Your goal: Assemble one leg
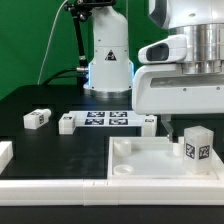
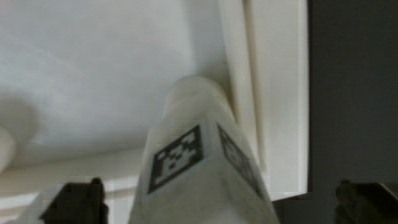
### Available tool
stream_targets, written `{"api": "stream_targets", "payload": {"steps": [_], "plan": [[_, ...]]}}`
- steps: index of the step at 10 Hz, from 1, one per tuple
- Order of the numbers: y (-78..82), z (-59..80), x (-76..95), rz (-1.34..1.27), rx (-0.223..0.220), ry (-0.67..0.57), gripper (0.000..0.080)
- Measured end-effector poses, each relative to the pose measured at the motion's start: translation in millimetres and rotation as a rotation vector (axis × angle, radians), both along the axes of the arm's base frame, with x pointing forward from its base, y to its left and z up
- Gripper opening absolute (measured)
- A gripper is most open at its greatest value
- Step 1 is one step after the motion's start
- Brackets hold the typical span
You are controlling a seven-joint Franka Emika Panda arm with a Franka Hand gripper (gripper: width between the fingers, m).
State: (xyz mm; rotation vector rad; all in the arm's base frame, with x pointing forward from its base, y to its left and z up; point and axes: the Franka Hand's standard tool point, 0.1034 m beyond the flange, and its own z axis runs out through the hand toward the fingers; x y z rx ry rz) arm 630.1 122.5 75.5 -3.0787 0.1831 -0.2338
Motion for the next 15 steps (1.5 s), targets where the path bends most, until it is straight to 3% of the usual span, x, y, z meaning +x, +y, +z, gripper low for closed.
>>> {"api": "stream_targets", "payload": {"steps": [3,6,7,8,9,11,15], "plan": [[-1.8,2.3,2.6,0.338,-0.066,-0.001,0.0649],[-2.9,1.6,1.8,0.403,-0.076,-0.001,0.0621],[-2.8,1.6,1.8,0.399,-0.075,-0.001,0.0439],[-2.8,1.5,1.8,0.376,-0.071,0.0,0.0439],[-2.8,1.6,1.8,0.376,-0.071,0.0,0.0289],[-2.2,1.3,1.5,0.261,-0.052,0.004,0.029],[-3.6,0.4,0.2,-0.302,0.031,0.024,0.029]]}}
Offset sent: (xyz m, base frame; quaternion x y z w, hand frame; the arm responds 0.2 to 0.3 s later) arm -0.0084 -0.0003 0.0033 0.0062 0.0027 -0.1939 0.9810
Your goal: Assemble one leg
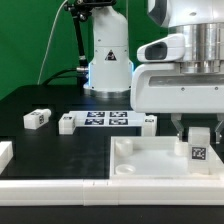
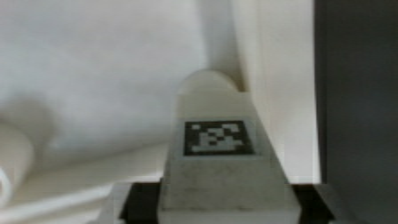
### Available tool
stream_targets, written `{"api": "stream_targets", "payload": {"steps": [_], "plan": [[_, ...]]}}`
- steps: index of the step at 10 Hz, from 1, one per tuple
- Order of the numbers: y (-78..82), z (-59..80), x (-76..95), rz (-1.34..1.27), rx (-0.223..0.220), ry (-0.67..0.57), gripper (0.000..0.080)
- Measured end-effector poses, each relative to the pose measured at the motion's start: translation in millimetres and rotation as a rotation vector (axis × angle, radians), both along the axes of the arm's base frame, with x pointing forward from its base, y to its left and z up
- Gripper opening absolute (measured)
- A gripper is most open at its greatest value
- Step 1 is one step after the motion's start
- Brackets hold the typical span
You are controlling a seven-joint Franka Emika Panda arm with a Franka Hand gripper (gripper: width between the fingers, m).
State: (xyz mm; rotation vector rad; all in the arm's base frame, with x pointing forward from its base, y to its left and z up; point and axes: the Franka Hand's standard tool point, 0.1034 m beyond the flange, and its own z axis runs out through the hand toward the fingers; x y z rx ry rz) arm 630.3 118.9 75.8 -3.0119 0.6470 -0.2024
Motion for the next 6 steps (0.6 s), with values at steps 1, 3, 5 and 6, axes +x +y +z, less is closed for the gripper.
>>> {"api": "stream_targets", "payload": {"steps": [1,3,5,6], "plan": [[-0.7,-0.3,-0.2,-0.122,0.017,0.007,0.0291],[-1.6,-0.4,-0.1,-0.34,0.053,0.014,0.0291],[-1.4,-0.4,-0.5,-0.53,0.079,0.022,0.0291],[-1.7,-0.4,-0.2,-0.604,0.095,0.025,0.0291]]}}
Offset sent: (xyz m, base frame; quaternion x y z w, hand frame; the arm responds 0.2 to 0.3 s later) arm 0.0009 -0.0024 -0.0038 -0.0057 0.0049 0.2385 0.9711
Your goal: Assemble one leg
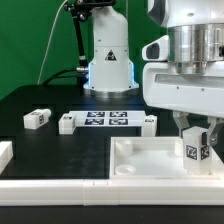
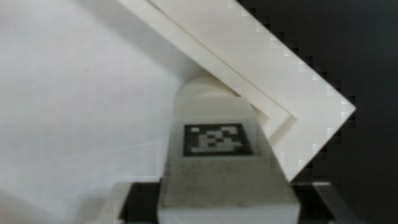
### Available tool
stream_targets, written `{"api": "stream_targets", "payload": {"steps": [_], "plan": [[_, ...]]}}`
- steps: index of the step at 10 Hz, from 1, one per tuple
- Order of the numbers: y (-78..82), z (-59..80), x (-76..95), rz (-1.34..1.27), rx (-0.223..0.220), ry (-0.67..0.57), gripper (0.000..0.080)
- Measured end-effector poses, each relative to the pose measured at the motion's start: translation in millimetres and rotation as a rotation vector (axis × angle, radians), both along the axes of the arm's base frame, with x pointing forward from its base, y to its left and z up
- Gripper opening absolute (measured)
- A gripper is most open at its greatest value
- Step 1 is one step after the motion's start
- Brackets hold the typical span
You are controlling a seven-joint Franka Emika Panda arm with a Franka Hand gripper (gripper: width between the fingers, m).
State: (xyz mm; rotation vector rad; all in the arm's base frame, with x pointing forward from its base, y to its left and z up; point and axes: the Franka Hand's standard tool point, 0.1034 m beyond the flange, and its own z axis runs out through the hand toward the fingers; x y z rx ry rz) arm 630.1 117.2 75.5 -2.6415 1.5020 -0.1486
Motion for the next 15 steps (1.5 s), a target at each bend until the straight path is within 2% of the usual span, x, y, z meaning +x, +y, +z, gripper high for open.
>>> {"api": "stream_targets", "payload": {"steps": [2,4,6,7,8,15], "plan": [[2.2,0.0,-0.7,-0.159,0.027,0.007,0.0291],[2.6,-0.1,-0.6,-0.113,0.021,0.004,0.0291],[2.6,0.8,0.2,0.027,0.002,-0.002,0.0557],[2.0,0.8,0.3,0.166,-0.017,-0.008,0.0557],[1.9,0.8,0.4,0.292,-0.034,-0.013,0.0633],[7.4,-0.3,-1.3,0.982,-0.126,-0.04,0.0649]]}}
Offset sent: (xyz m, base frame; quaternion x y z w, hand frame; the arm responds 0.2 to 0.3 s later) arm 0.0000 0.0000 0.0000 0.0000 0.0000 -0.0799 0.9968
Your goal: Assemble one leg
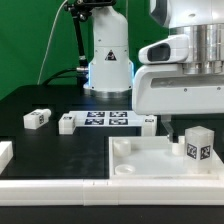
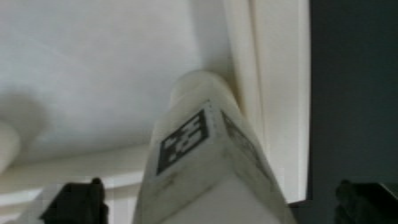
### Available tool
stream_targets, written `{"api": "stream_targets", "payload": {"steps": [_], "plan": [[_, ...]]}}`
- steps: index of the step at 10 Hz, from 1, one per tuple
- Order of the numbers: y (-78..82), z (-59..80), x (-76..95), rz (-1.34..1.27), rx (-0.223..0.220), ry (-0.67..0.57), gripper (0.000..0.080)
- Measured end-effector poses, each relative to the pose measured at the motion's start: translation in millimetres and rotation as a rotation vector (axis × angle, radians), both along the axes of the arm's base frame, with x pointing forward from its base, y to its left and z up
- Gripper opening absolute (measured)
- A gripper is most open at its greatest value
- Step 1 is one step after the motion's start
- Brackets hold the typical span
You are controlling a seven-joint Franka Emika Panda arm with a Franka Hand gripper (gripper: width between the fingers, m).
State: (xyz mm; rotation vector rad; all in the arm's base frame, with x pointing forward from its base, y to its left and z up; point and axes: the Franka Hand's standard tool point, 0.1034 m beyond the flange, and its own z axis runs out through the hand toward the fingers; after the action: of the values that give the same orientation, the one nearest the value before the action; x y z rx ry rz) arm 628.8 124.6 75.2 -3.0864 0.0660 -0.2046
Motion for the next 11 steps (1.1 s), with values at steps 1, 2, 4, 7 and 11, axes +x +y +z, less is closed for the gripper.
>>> {"api": "stream_targets", "payload": {"steps": [1,2,4,7,11], "plan": [[-1.3,0.0,0.2,0.109,-0.02,-0.005,0.0649],[-3.4,0.0,0.6,0.195,-0.033,-0.009,0.0649],[-4.5,-0.1,0.8,0.293,-0.054,-0.013,0.0649],[-5.3,-0.2,1.0,0.279,-0.052,-0.012,0.0386],[-3.8,-0.7,-0.2,0.015,-0.015,0.002,0.029]]}}
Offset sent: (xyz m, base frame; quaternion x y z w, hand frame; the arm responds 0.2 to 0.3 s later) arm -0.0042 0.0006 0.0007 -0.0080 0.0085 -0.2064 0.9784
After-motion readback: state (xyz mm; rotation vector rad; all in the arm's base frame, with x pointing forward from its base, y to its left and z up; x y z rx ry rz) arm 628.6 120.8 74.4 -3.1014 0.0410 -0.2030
